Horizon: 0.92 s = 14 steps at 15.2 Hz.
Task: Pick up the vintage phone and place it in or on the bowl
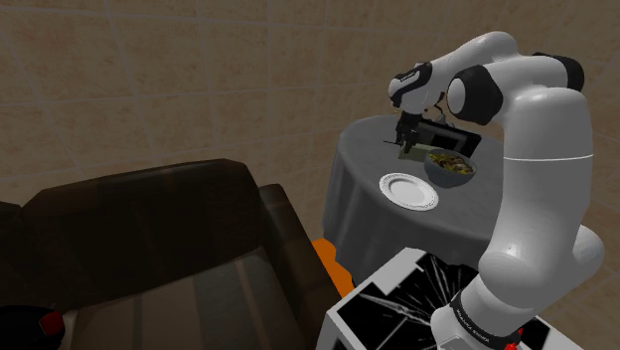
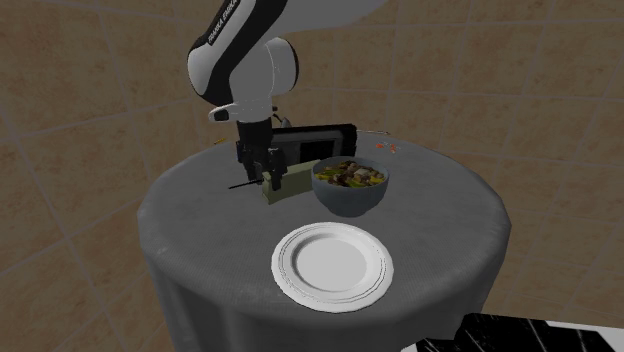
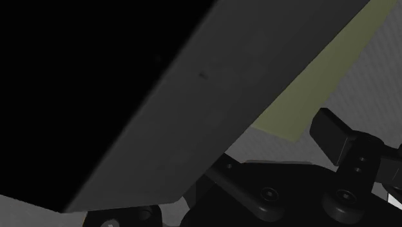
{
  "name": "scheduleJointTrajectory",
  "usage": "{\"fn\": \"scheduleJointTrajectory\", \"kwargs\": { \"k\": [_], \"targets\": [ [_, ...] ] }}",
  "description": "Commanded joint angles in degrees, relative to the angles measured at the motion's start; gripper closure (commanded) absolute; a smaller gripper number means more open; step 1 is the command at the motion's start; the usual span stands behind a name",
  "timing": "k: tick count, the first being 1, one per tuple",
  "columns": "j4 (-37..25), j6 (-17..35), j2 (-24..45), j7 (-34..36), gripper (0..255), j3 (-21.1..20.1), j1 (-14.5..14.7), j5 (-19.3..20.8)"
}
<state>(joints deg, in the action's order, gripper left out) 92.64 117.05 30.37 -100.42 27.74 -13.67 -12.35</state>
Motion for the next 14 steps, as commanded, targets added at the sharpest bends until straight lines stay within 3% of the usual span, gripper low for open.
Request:
{"fn": "scheduleJointTrajectory", "kwargs": {
  "k": [1, 6, 7, 14],
  "targets": [
    [0.6, -0.3, 0.1, -0.1, 0, 0.0, -0.1, 0.1],
    [0.6, -0.3, 0.1, -0.1, 0, 0.1, -0.1, 0.1],
    [0.6, -0.3, 0.1, -0.1, 255, 0.1, -0.1, 0.1],
    [0.5, -0.4, 0.1, -0.1, 255, 0.1, -0.1, 0.1]
  ]
}}
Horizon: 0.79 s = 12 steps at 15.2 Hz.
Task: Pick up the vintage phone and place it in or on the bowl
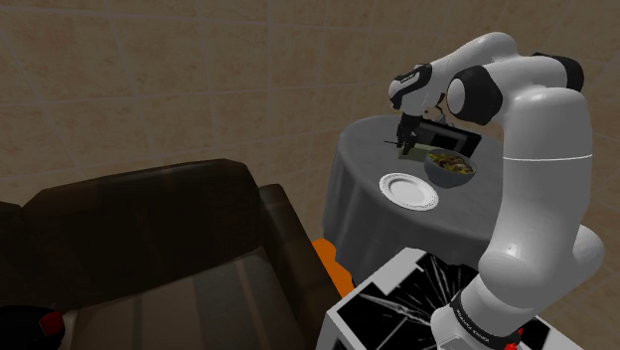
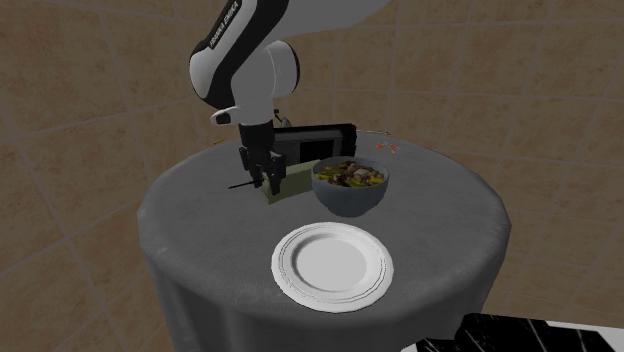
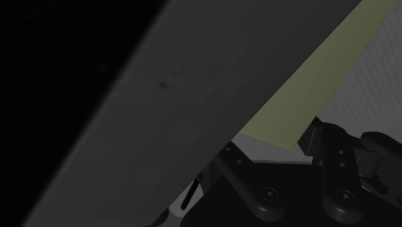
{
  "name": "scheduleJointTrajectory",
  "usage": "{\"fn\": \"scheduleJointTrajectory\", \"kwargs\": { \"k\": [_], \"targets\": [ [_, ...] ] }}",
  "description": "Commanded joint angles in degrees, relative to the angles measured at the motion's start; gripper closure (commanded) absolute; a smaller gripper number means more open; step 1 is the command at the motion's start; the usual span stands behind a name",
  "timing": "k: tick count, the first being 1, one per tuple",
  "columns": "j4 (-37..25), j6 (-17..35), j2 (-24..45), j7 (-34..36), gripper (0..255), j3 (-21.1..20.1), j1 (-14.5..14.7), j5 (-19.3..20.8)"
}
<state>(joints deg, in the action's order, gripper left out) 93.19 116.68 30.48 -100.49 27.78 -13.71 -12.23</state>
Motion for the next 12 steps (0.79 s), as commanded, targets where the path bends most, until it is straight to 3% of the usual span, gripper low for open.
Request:
{"fn": "scheduleJointTrajectory", "kwargs": {
  "k": [1, 12],
  "targets": [
    [0.0, 0.0, 0.0, 0.0, 255, 0.0, 0.0, 0.0],
    [-3.6, -6.2, -2.9, 0.7, 255, 0.9, 0.3, 1.5]
  ]
}}
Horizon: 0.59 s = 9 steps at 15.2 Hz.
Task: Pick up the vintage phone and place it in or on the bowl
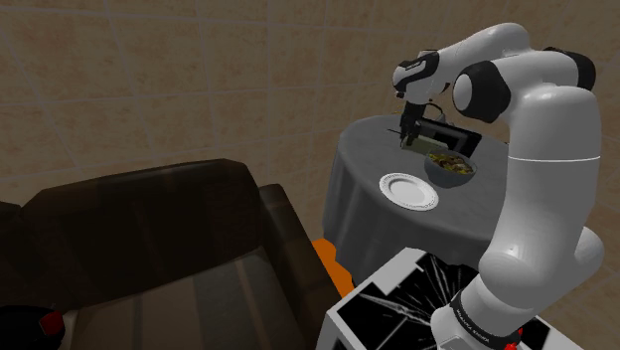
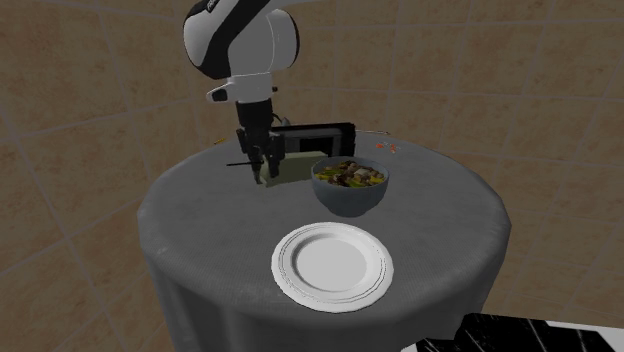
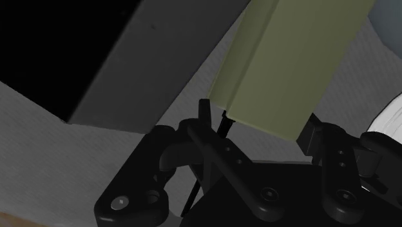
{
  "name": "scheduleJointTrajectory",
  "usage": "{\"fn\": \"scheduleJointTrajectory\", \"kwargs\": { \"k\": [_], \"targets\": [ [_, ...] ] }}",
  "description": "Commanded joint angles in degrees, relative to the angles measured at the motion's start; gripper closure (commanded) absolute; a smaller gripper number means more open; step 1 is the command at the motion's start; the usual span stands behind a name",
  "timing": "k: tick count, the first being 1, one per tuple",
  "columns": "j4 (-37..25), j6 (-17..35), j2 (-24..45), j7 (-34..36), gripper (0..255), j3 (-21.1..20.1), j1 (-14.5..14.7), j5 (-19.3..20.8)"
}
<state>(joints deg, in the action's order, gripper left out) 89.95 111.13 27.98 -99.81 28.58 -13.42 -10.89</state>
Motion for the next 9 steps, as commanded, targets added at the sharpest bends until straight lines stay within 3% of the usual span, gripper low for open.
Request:
{"fn": "scheduleJointTrajectory", "kwargs": {
  "k": [1, 9],
  "targets": [
    [-0.8, -1.3, -0.6, 0.1, 255, 0.2, 0.1, 0.3],
    [-4.9, -6.7, -2.1, 0.5, 255, 0.7, 0.0, 1.2]
  ]
}}
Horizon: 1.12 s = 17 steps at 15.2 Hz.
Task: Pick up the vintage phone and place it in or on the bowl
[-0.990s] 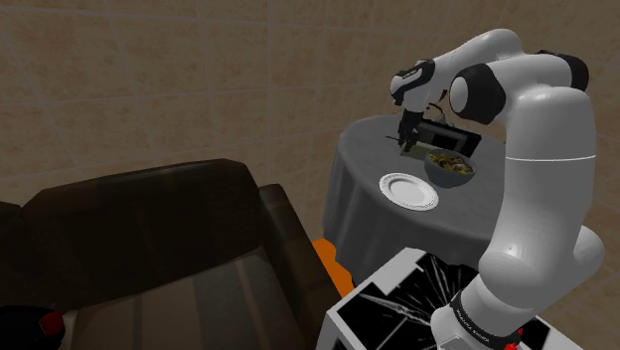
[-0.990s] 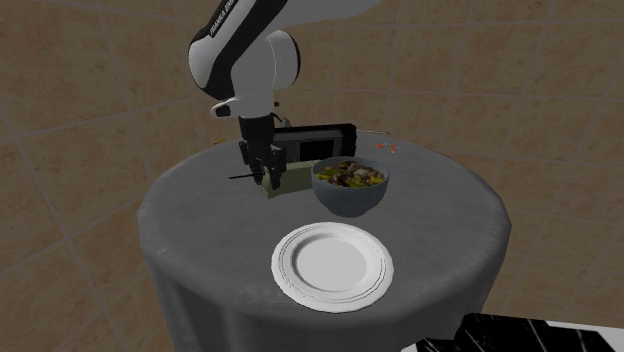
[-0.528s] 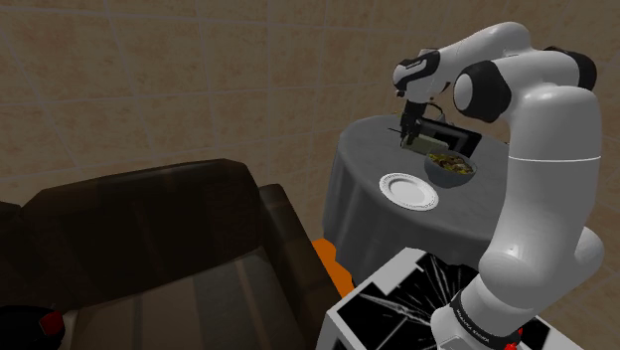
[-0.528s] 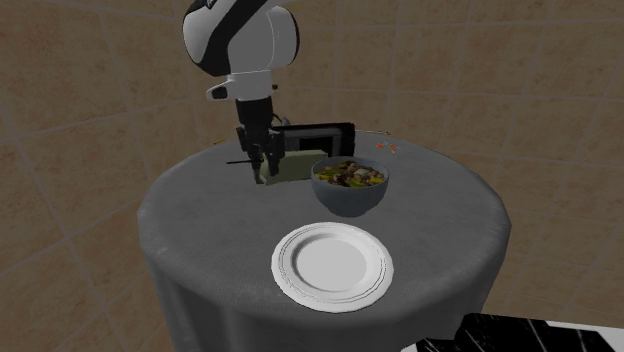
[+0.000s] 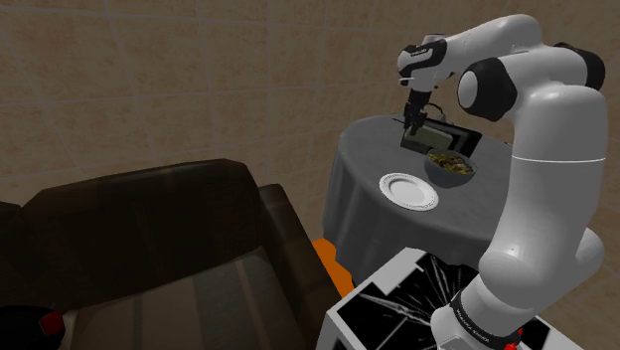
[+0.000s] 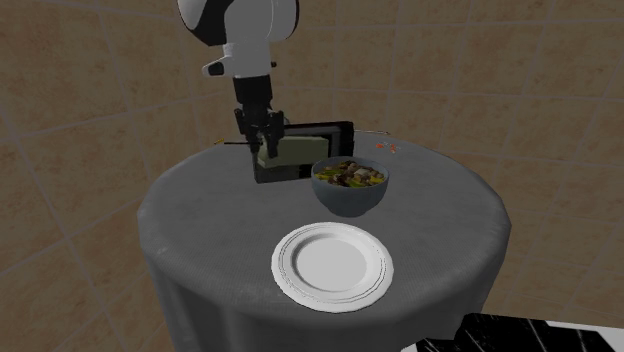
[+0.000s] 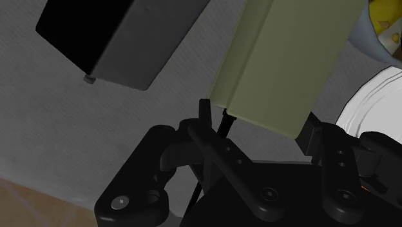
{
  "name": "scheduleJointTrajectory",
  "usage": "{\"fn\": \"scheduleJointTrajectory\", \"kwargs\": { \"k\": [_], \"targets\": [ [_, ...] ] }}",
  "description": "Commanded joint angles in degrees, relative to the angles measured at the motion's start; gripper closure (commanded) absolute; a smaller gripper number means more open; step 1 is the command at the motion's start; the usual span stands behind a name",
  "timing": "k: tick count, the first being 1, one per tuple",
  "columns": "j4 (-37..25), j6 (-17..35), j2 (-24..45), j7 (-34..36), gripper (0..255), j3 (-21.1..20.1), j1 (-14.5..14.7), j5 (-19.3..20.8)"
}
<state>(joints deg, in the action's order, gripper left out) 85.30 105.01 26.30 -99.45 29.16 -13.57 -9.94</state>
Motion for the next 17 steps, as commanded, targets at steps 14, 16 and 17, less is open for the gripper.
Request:
{"fn": "scheduleJointTrajectory", "kwargs": {
  "k": [14, 16, 17],
  "targets": [
    [-10.2, -10.8, -0.9, 0.4, 255, 0.5, -0.9, 0.6],
    [-2.8, -8.3, -6.2, 0.1, 255, 1.5, 0.6, 2.8],
    [0.5, -7.3, -8.7, 0.0, 255, 1.9, 1.2, 3.9]
  ]
}}
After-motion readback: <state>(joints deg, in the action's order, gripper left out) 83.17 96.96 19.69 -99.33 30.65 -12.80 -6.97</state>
